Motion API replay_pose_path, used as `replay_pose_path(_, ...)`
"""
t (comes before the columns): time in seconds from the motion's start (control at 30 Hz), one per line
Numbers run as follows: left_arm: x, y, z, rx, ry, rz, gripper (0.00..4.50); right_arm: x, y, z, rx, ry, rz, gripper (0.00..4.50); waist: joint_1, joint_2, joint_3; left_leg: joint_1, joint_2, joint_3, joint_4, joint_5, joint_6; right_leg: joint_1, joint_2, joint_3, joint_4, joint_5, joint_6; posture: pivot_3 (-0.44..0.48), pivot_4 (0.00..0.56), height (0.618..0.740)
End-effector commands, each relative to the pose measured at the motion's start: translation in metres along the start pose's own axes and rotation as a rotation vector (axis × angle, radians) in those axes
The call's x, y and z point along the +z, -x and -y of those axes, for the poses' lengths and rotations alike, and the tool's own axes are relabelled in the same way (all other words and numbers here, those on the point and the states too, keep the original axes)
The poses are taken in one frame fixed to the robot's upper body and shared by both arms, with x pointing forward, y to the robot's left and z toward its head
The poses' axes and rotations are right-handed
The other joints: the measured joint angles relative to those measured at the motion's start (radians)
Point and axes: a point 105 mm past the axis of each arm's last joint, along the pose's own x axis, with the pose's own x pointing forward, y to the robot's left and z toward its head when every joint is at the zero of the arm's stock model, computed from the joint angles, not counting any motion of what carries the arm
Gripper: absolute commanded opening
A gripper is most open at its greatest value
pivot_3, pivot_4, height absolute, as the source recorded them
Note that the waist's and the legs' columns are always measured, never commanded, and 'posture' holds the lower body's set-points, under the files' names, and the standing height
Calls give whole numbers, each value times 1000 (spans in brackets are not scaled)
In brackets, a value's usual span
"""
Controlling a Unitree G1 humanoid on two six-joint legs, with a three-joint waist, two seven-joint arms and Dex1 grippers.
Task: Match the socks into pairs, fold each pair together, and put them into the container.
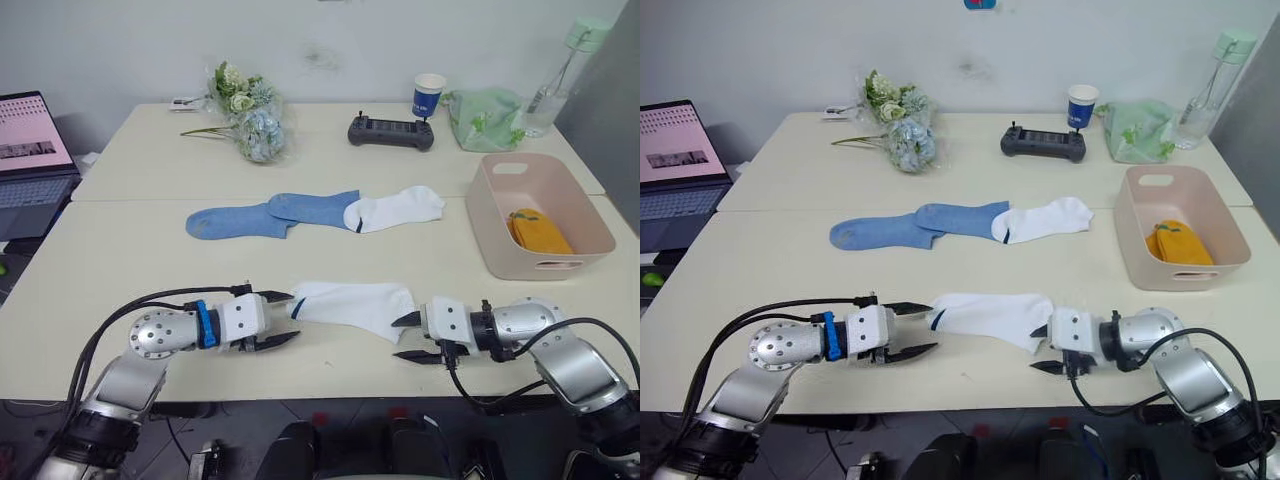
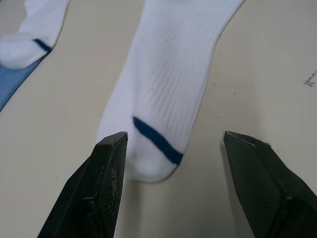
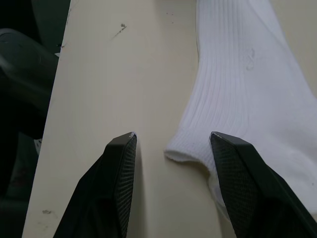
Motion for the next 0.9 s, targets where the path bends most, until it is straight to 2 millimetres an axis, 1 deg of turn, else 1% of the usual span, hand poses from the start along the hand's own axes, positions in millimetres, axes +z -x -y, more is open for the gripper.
replay_pose_path(0.03, -2, -5, -1, -17, -30, 5, 3012, -1, -4, -3, 25, 96, -21, 2534, 1, 0, 0, 0, 0, 0, 0, 0, 0, 0, 0, 0, 0, 0, 0, 0, 150, 740)
replay_pose_path(0.1, -10, -9, -1, -34, -42, -25, 2565, -5, -6, 0, 20, 116, -39, 2534, 1, 0, 0, 0, 0, 0, 0, 0, 0, 0, 0, 0, 0, 0, 0, 0, 150, 740)
replay_pose_path(0.2, -17, -14, 0, -50, -41, -51, 1680, -9, -8, 3, 23, 134, -55, 1955, 1, 0, 0, 2, 0, -1, 0, 0, 0, 3, 0, -1, 0, 0, 0, 0, 150, 740)
replay_pose_path(0.37, -21, -23, -2, -35, -17, -49, 121, -11, -8, 9, 20, 143, -60, 217, 1, 0, 0, 7, -1, -1, 0, 0, 0, 8, 0, -1, 0, 0, 0, 0, 150, 740)
replay_pose_path(0.4, -21, -24, -2, -34, -18, -49, 16, -11, -8, 10, 18, 140, -57, 51, 1, 0, 0, 7, -1, -1, 0, 0, 0, 8, 0, -1, 0, 0, 0, 0, 150, 740)
replay_pose_path(0.53, -18, -24, -2, -35, 10, -36, 16, -7, -6, 12, 19, 88, -13, 51, 1, 0, 0, 7, -1, -1, 0, 0, 0, 8, 0, 0, 0, 0, 1, 0, 150, 740)
replay_pose_path(0.63, -12, -20, -1, -33, 39, -6, 16, 1, -2, 14, 16, 50, 33, 51, 1, 0, 0, 7, -1, -1, 0, 0, 0, 8, 0, 0, 0, 0, 1, 0, 150, 740)
replay_pose_path(0.7, -3, -14, -2, -26, 44, 13, 16, 11, 2, 18, 11, 16, 77, 51, 1, 0, 0, 7, -1, -1, 0, 0, 0, 8, 0, 0, 0, 0, 1, 0, 150, 740)
replay_pose_path(0.8, 14, -5, -2, -31, 41, 47, 16, 27, 11, 17, 42, -51, 142, 51, -2, 0, 0, 6, 0, -1, 0, 0, 0, 6, 1, 0, 0, 0, 0, 0, 150, 740)
replay_pose_path(0.9, 30, 4, 8, -89, 72, 56, 16, 44, 20, 7, 138, -165, 200, 51, 0, 0, 0, 6, 0, -2, -1, 0, 0, 6, 1, 0, 0, 0, 0, 0, 150, 740)
